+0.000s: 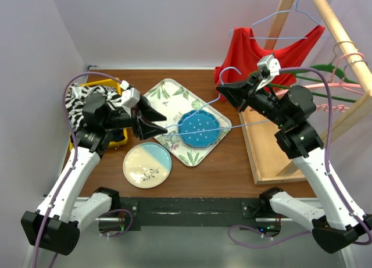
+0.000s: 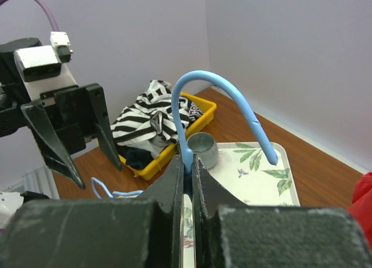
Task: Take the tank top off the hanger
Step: Place the hanger at the clothesline.
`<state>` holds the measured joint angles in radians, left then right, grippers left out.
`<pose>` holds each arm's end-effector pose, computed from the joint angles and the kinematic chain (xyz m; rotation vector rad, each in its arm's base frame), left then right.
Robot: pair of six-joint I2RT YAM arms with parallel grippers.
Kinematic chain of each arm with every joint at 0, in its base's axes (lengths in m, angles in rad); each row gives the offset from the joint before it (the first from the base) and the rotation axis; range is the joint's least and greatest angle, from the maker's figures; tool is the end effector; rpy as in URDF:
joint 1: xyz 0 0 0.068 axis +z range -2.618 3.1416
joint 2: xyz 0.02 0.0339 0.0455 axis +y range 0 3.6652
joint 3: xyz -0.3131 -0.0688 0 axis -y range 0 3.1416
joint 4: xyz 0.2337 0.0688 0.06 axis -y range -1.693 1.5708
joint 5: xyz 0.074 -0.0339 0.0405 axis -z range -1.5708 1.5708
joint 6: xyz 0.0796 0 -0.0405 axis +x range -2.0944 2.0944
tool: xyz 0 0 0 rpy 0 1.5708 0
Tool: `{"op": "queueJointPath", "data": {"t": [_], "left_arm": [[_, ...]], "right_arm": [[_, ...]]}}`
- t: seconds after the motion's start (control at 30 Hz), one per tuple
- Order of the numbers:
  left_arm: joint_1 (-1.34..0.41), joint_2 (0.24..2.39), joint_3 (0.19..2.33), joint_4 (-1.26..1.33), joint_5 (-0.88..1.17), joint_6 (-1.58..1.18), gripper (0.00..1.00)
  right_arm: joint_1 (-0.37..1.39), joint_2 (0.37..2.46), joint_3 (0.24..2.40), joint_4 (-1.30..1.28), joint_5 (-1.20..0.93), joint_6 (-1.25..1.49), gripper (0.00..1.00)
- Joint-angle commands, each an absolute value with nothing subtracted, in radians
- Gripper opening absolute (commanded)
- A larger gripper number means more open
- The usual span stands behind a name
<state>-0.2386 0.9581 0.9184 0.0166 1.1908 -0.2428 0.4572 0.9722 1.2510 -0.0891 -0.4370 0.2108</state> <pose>0.1568 -0.1142 0.4179 0.9591 1.4555 -1.2948 0.1603 0.1164 0.5217 -0.5469 1.3469 0.8515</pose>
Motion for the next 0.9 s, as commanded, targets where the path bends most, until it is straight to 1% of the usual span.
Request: {"op": "queueJointPath", "data": {"t": [0.0, 0.2, 0.27, 0.3, 0.33, 0.4, 0.43, 0.47, 0.53, 0.57, 0.63, 0.67, 0.73, 0.77, 0.83, 0.87], "left_arm": [[-0.261, 0.976, 0.922, -0.072, 1.221, -0.152, 0.54], [-0.27, 0.986, 0.928, -0.106, 1.204, -0.115, 0.46], [-0.272, 0.994, 0.933, -0.109, 1.201, -0.109, 0.38], [-0.272, 0.997, 0.933, -0.112, 1.2, -0.107, 0.34], [-0.273, 0.997, 0.934, -0.12, 1.195, -0.097, 0.26], [-0.275, 0.985, 0.939, -0.177, 1.154, -0.054, 0.14], [-0.275, 0.979, 0.952, -0.216, 1.126, 0.019, 0.02], [-0.273, 0.96, 0.959, -0.248, 1.055, 0.05, 0.0], [-0.275, 0.943, 0.953, -0.273, 1.013, 0.084, 0.0], [-0.275, 0.933, 0.947, -0.27, 0.982, 0.084, 0.0], [-0.275, 0.933, 0.934, -0.261, 0.983, 0.083, 0.0], [-0.275, 0.931, 0.933, -0.261, 0.994, 0.087, 0.0], [-0.275, 0.928, 0.931, -0.282, 0.98, 0.106, 0.0], [-0.275, 0.927, 0.931, -0.291, 0.956, 0.112, 0.0], [-0.275, 0.92, 0.936, -0.307, 0.89, 0.12, 0.0], [-0.275, 0.926, 0.936, -0.31, 0.87, 0.121, 0.0]], "right_arm": [[0.456, 0.954, 1.292, -0.035, -0.422, 0.236, 0.0], [0.453, 0.96, 1.287, -0.026, -0.417, 0.258, 0.0], [0.454, 0.963, 1.287, -0.026, -0.423, 0.262, 0.0], [0.454, 0.963, 1.287, -0.026, -0.425, 0.264, 0.0], [0.456, 0.962, 1.287, -0.025, -0.425, 0.267, 0.0], [0.454, 0.96, 1.289, -0.031, -0.422, 0.267, 0.0], [0.454, 0.957, 1.298, -0.034, -0.417, 0.27, 0.0], [0.454, 0.956, 1.302, -0.049, -0.405, 0.27, 0.0], [0.454, 0.947, 1.319, -0.06, -0.394, 0.271, 0.12], [0.454, 0.943, 1.324, -0.067, -0.374, 0.275, 0.24], [0.456, 0.931, 1.347, -0.069, -0.365, 0.284, 0.35], [0.453, 0.916, 1.353, -0.06, -0.364, 0.288, 0.43], [0.453, 0.902, 1.38, -0.054, -0.348, 0.304, 0.51], [0.454, 0.893, 1.393, -0.057, -0.344, 0.304, 0.6], [0.454, 0.884, 1.425, -0.064, -0.321, 0.305, 0.67], [0.454, 0.874, 1.433, -0.069, -0.313, 0.305, 0.73]]}}
